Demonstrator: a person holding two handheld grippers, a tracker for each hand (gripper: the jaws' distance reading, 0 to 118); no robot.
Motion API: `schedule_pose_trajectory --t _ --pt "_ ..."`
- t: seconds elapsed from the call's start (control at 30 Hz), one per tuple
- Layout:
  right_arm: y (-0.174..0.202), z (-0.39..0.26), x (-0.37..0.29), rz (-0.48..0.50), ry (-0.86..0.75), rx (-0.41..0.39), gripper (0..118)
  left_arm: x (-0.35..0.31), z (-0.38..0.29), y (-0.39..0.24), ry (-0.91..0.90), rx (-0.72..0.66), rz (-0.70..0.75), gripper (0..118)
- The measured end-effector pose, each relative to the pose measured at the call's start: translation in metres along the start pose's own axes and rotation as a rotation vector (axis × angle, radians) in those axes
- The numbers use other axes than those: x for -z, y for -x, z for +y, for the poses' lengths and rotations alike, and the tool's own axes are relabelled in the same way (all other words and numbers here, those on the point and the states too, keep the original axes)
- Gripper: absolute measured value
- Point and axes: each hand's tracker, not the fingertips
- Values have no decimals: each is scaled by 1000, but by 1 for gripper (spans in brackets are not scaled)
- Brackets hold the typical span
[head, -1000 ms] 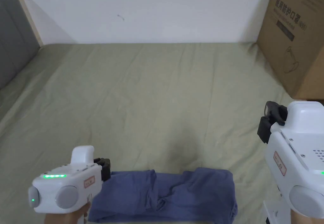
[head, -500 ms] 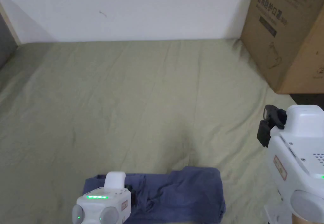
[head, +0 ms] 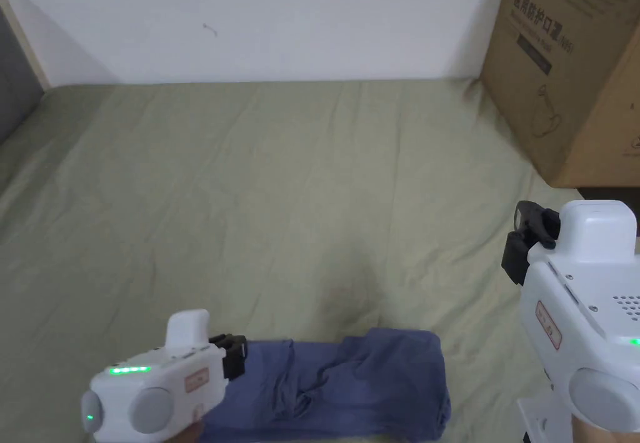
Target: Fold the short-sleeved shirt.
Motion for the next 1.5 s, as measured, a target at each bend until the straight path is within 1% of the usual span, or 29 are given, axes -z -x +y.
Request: schedule_pose_trajectory --t 0.03,0.1,0.13,0.17,0.2,0.23,0.27,0.3,0.33,0.37,0.47,0.53,0.57,0.63,0.67,0.7,0.73,0.77,0.83,0.87,0.9,1.0,1.1,1.27,1.4,1.5 --pt "2 0 0 4 -1 -3 0 -6 5 8 7 -10 0 0" --pt "7 1 1 16 -2 -6 0 -18 13 31 53 -73 -26 1" --pt "9 1 2 21 -1 -6 0 -22 16 42 70 -111 -42 4" --pt "11 0 3 25 0 -7 0 -24 18 52 85 -144 -60 11" --pt "14 0 4 31 3 -7 0 -25 18 65 101 -186 -66 24" --pt "16 0 5 35 5 -6 0 -23 18 77 130 -219 -69 45" --pt "19 -1 6 38 7 -6 0 -20 17 85 148 -247 -61 72" --pt "21 -1 7 42 10 -6 0 -18 15 94 160 -275 -50 85" --pt "23 -2 7 44 13 -8 0 -16 13 101 172 -287 -39 91" --pt "25 -2 8 47 15 -9 0 -13 10 108 179 -303 -35 93" --pt "29 -4 10 55 26 -20 0 1 1 123 222 -358 -20 93" --pt "31 -5 12 54 38 -31 0 11 -5 131 242 -370 -35 93" --pt "31 -5 13 50 49 -39 0 16 -8 134 252 -375 -44 88" --pt "30 -7 15 47 55 -40 0 23 -13 134 264 -368 -42 73" --pt "29 -8 16 46 59 -39 0 23 -13 132 264 -342 -2 65" --pt "29 -8 16 44 62 -38 0 21 -13 130 251 -331 -10 60" --pt "28 -9 16 40 63 -39 0 20 -13 129 249 -328 -25 52" --pt "28 -9 17 37 64 -38 0 20 -12 128 251 -326 -36 40" --pt "27 -10 18 36 69 -33 0 23 -13 123 256 -324 -49 28" --pt "26 -10 18 36 69 -30 0 25 -13 117 261 -316 -48 17" --pt "26 -10 18 36 70 -26 0 28 -14 113 262 -299 -45 17" --pt "24 -9 16 35 67 -25 0 26 -14 106 237 -276 -19 12" --pt "21 -8 15 35 62 -30 0 6 -8 100 153 -217 -32 9" --pt "15 -3 13 31 47 -17 0 -29 13 107 113 -191 3 7" --pt "12 -2 11 34 37 -8 0 -62 29 121 82 -131 123 7" --pt "11 -2 9 39 33 -3 0 -82 38 118 68 -116 155 7"
